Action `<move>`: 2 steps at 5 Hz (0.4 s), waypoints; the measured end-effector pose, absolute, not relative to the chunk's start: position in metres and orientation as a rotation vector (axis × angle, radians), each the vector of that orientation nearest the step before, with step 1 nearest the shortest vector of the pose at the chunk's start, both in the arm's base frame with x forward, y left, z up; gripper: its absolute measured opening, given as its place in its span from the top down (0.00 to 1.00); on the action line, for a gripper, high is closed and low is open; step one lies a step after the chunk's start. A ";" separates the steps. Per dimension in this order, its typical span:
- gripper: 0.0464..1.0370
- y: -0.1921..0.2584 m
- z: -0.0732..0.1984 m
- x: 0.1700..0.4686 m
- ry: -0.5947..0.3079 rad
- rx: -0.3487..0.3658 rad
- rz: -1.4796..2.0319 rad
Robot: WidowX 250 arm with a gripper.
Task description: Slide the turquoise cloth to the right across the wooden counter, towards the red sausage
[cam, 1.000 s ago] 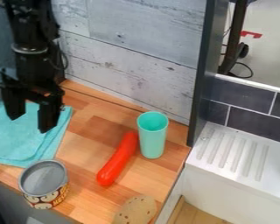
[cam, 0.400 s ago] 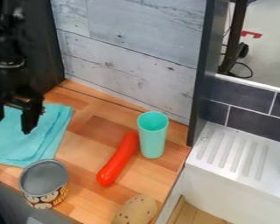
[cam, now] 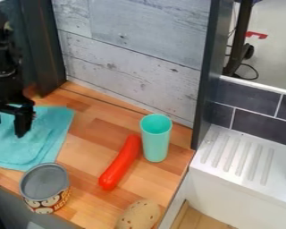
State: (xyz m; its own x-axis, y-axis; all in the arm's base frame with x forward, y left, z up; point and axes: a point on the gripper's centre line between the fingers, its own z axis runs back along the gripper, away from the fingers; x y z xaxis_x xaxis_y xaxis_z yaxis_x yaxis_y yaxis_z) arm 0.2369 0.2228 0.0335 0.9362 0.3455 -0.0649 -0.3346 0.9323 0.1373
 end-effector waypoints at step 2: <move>0.03 0.234 0.013 0.245 0.112 0.128 0.337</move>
